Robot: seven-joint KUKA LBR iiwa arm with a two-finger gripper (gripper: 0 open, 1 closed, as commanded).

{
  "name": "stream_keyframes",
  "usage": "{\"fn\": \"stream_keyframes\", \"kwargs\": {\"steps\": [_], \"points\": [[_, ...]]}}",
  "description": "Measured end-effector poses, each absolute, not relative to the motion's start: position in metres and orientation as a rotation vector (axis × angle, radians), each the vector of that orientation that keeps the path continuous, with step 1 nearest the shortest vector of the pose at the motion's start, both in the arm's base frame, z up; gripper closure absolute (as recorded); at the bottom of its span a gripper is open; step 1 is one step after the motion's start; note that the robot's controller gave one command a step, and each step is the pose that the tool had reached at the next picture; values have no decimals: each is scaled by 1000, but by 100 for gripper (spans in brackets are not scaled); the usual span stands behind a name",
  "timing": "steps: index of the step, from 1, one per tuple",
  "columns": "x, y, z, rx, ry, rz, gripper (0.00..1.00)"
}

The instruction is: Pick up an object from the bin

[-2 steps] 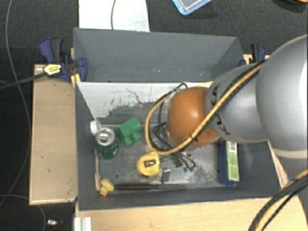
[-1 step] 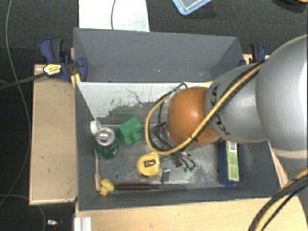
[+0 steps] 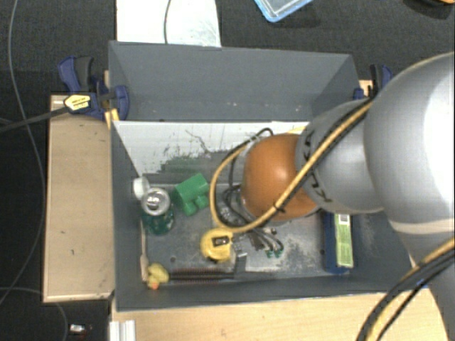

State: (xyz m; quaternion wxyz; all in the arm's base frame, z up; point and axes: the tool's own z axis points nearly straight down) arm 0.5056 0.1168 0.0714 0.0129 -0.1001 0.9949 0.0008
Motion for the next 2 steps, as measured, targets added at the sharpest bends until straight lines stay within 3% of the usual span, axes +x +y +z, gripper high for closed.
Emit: {"fn": "stream_keyframes", "kwargs": {"steps": [2], "points": [[502, 114, 70, -309, 3102, 3, 100]]}}
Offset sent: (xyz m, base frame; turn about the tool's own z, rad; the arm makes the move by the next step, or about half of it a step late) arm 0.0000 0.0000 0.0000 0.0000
